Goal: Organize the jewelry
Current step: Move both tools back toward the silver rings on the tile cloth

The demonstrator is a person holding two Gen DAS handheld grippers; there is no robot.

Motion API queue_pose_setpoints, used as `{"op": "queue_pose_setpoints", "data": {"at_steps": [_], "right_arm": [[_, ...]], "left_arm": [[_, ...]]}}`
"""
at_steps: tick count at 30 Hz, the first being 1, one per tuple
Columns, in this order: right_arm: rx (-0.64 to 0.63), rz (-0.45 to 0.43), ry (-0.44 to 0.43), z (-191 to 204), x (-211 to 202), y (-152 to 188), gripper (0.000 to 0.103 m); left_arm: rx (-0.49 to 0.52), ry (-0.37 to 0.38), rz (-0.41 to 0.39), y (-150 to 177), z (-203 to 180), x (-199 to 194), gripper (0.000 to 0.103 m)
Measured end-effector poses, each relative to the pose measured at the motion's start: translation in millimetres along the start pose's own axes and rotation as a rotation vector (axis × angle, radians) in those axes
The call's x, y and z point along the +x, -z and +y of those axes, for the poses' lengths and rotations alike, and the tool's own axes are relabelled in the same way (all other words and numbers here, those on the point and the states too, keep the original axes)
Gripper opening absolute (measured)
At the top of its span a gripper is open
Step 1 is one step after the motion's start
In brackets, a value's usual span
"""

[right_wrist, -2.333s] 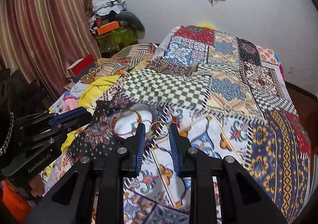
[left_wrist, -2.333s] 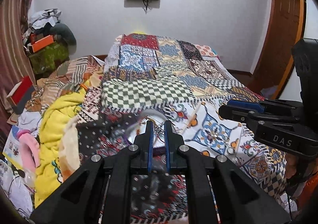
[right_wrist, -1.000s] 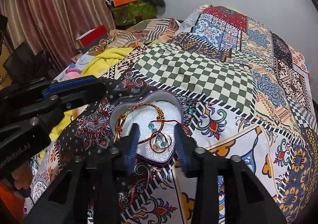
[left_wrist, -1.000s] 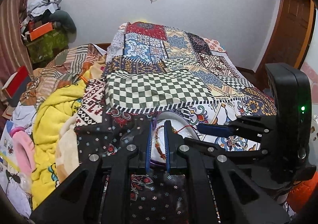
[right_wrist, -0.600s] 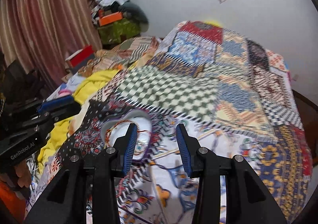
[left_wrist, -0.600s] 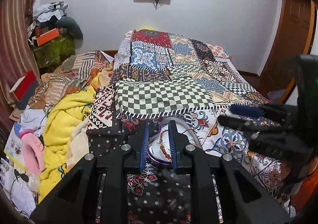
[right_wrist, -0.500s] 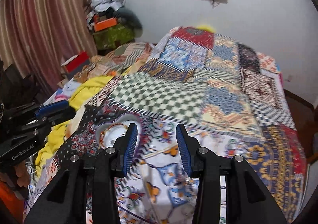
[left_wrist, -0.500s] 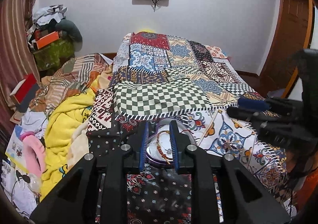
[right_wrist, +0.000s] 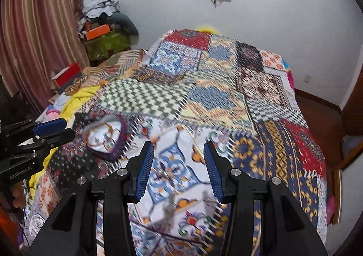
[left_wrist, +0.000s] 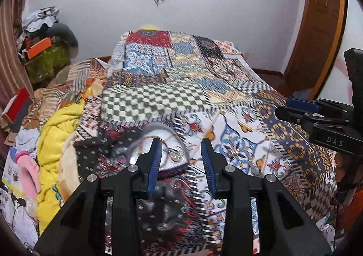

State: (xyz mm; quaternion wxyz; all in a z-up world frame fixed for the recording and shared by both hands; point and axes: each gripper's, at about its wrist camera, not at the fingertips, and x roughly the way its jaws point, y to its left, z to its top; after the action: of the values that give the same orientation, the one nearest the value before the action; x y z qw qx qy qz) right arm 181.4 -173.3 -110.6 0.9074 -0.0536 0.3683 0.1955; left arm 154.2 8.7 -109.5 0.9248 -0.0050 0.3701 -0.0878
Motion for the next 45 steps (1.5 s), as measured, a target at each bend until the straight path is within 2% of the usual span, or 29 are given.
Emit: {"op": "queue_pose_setpoints", "data": {"at_steps": [10,18,30,38,39,41,42,45], "right_arm": [[0.045,0.119,-0.006,-23,16,38,0.042],[0.008,0.212,-0.027,-9,35,64,0.042],[-0.081,0.287,-0.038,14,60,75,0.042],[-0.023,0.302,-0.068,5,63,63,0.042],[-0.021,0.306,-0.072,4,65,61,0.040],[-0.024,0.327,-0.089,4,71,59,0.028],[-0.020,0.340,-0.097,5,75,59,0.025],[-0.016,0.350,-0.098,6,81,60,0.022]], "left_arm": [[0.031,0.050,0.092,19,-28,25,0.035],[0.030,0.057,0.154,38,-30,42,0.035],[-0.026,0.060,0.195,55,-11,49,0.035],[-0.027,0.085,0.199,57,-16,52,0.035],[-0.025,0.087,0.198,57,-17,52,0.035],[-0.021,0.091,0.195,57,-18,52,0.035],[-0.021,0.092,0.194,57,-18,52,0.035],[-0.029,0.093,0.191,58,-15,52,0.035]]}}
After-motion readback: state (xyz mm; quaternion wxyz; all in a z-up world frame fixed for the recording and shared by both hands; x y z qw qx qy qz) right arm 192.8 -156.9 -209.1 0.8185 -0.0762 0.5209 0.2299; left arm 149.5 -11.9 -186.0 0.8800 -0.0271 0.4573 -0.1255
